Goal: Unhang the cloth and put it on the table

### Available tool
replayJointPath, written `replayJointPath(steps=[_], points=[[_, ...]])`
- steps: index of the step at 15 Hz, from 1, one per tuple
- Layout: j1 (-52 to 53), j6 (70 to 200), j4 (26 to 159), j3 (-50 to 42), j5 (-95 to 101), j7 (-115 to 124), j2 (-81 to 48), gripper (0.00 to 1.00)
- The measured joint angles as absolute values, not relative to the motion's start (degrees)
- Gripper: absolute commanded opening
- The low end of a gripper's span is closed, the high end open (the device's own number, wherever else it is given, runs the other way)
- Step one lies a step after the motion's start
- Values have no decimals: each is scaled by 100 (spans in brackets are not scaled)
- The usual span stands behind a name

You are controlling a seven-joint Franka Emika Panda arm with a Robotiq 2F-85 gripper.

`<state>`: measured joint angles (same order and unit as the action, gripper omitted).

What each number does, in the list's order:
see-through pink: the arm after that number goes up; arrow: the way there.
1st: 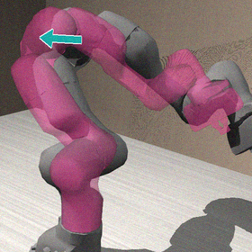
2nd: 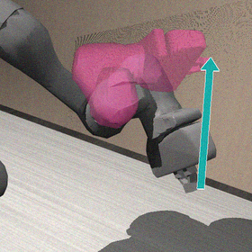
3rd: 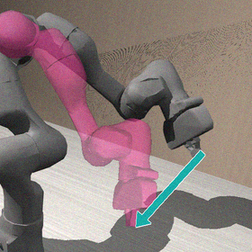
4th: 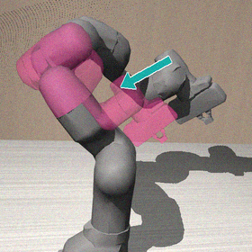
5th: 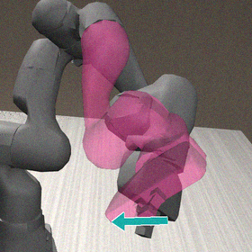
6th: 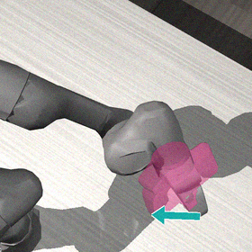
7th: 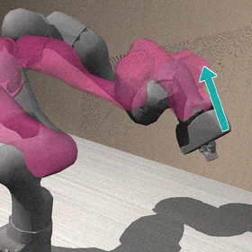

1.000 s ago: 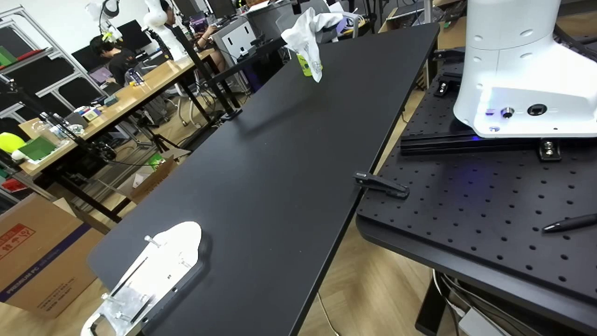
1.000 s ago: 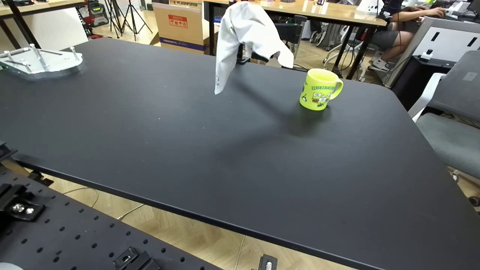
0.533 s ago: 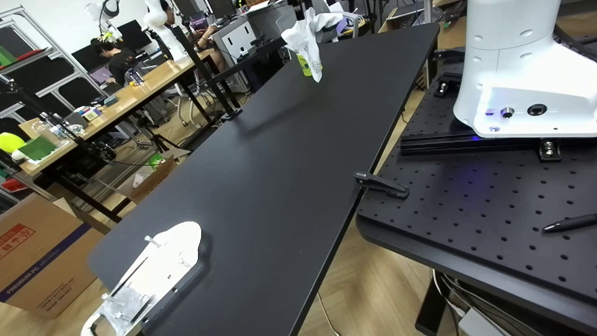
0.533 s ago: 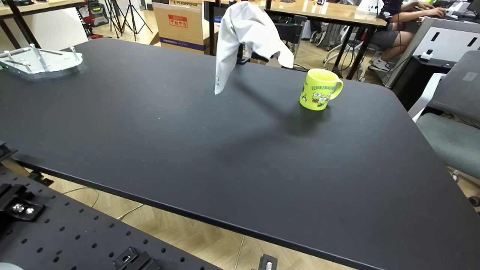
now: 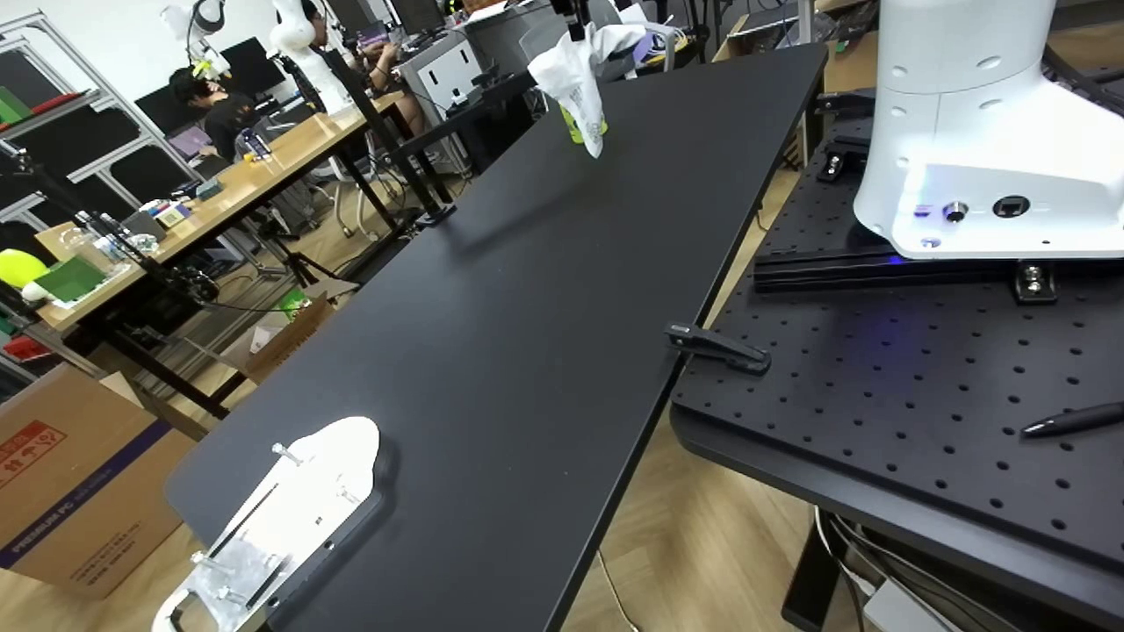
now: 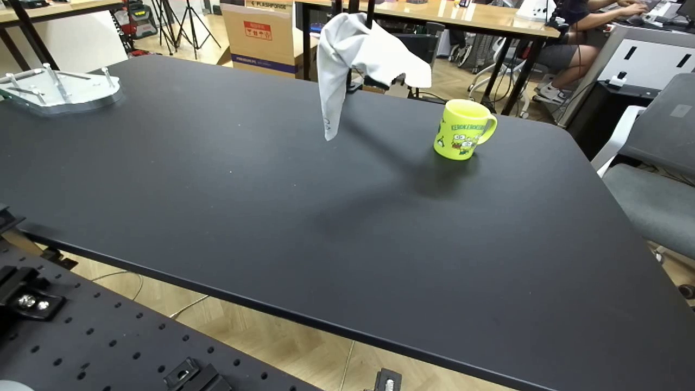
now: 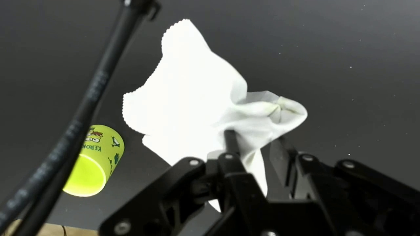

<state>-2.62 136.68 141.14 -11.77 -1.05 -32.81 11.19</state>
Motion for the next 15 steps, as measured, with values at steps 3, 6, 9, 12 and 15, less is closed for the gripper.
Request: replayJointPath(steps=[3, 6, 9, 12, 15], points=[[-271, 13615, 14113, -1175, -110, -3281, 1157, 0], [-268, 13511, 14113, -1144, -114, -3281, 1230, 0], [-240, 13410, 14112, -1046, -118, -3281, 1300, 0], [-134, 13387, 14106, -904, -138, -3281, 1342, 0], [47, 13387, 14078, -738, -235, -3281, 1334, 0]])
